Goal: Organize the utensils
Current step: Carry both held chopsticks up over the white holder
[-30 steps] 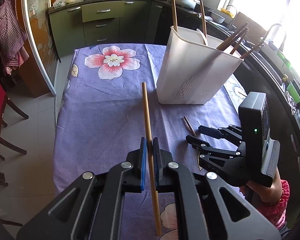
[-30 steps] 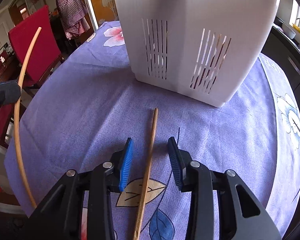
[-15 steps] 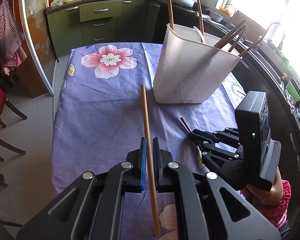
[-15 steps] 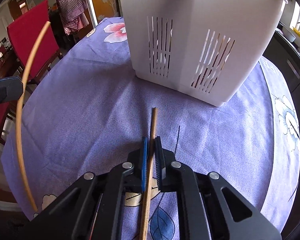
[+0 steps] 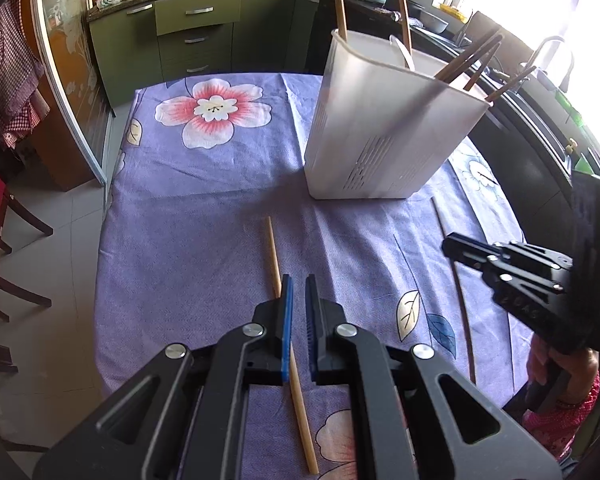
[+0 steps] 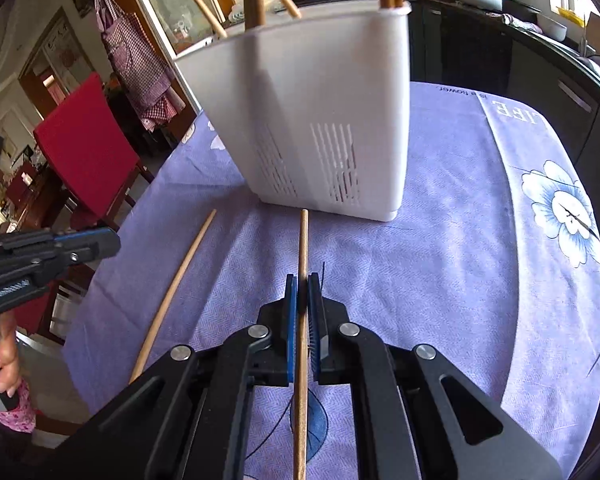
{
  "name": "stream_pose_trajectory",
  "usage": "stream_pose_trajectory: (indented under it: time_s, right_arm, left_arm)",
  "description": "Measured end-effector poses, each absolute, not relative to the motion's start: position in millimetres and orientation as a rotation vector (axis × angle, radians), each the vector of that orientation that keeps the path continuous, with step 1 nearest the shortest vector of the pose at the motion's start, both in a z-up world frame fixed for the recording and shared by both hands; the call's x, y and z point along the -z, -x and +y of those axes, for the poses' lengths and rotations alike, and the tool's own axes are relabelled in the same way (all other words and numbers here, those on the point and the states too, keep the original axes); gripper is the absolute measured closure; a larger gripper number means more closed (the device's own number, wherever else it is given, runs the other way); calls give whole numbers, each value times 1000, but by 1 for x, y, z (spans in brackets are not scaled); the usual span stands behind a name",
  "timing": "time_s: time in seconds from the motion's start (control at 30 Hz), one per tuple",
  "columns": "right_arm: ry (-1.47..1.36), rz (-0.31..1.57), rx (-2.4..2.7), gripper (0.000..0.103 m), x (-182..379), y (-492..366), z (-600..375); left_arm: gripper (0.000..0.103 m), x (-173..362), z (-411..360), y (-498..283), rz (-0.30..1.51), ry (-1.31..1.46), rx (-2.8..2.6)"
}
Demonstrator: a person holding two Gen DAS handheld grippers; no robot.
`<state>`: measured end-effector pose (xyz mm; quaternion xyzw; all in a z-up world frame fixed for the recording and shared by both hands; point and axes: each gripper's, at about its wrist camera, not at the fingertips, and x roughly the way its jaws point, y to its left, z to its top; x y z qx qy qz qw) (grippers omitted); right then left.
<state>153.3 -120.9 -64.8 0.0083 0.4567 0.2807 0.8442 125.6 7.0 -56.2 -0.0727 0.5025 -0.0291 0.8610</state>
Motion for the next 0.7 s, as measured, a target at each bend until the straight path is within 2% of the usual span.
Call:
stream_pose_trajectory:
  time_s: [0.33,0.53,0.67,0.7]
  right_arm:
    - [-66,927,-585,97,50,-139,-154]
    - [-84,925,-579,97,53,-139,-161]
    - [-95,914,-578,97,49,-138,-165]
    - [-97,908,-578,97,47,-138,-165]
  left_arm:
    - [96,113,-1,-169,1191,144,-10]
    - [90,121,0,-180,1191,122,-60]
    - [90,123,-4,-179,1194,85,-65]
    - [94,123,-5,-180,1193,77,-63]
